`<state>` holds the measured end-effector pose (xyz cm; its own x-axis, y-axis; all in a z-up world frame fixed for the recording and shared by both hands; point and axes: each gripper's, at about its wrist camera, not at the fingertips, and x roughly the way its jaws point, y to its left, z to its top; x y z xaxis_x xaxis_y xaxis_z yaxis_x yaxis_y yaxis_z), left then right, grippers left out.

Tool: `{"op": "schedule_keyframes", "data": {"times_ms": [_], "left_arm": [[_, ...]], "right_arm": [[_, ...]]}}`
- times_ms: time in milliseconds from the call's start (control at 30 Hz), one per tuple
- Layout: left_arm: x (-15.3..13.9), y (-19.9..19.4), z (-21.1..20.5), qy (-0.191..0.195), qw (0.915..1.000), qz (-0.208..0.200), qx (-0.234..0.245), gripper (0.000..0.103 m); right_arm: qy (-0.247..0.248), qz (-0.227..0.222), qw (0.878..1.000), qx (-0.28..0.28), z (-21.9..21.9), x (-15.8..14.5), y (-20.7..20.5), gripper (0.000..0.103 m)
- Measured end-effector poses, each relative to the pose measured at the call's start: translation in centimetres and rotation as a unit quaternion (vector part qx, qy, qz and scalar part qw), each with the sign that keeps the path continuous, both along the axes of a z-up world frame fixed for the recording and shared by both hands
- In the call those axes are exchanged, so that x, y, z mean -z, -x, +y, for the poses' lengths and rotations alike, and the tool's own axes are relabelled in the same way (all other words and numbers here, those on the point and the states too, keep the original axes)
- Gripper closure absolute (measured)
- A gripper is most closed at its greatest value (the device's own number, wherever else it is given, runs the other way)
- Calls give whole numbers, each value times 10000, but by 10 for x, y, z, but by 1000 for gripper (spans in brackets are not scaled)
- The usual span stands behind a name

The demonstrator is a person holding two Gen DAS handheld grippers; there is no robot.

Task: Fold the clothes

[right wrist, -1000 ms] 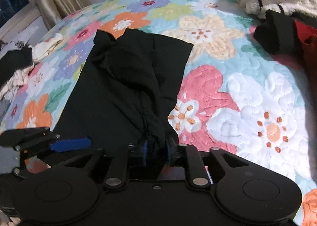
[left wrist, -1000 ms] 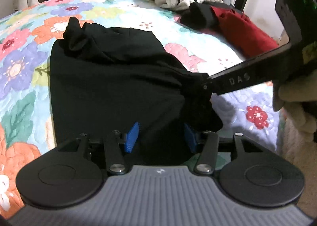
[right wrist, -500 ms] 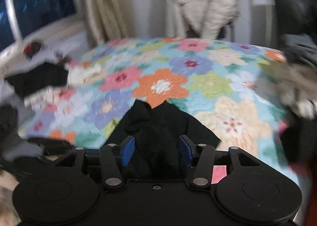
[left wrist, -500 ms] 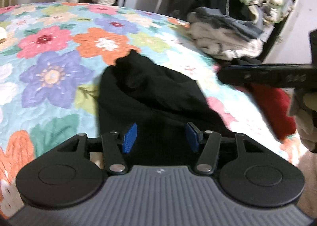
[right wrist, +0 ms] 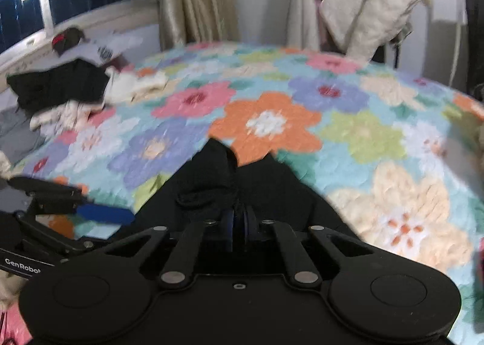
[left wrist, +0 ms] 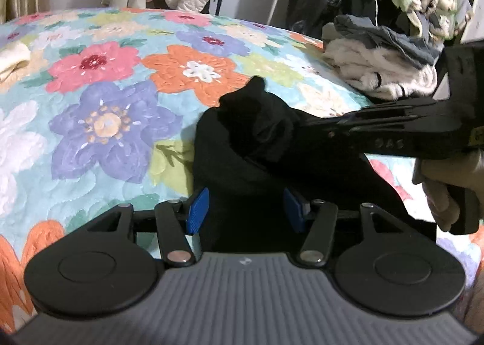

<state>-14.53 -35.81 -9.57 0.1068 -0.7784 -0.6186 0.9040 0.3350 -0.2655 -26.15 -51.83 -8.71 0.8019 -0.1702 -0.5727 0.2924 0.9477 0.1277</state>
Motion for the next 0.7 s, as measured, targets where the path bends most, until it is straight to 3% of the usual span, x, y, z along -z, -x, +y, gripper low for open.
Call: {"op": "schedule_keyframes", "data": {"times_ms": [233, 433, 533, 600, 667, 700], "left_arm": [[0, 0, -1, 42, 10000, 14, 30, 49], [0, 8, -3, -43, 9997, -46, 224, 46], [-1, 6, -1, -87, 9998, 39, 189, 46], [-1, 2, 1, -174, 9993, 261, 195, 42], [3, 1, 2, -561, 9971, 447, 251, 31], [4, 4, 3, -760, 9959, 400, 287, 31]], "right_arm": [[-262, -119, 9928, 1160, -50, -13, 46, 99], [-1217, 27, 9797, 1592, -83, 17, 55, 95], [-1327, 80, 9759, 1729, -86, 25, 53, 84], [-1316, 147, 9740, 1839, -85, 23, 57, 70], [-1348, 125, 9720, 1923, -80, 14, 66, 60], [-1500, 25, 9712, 1849, -76, 9, 74, 48]]}}
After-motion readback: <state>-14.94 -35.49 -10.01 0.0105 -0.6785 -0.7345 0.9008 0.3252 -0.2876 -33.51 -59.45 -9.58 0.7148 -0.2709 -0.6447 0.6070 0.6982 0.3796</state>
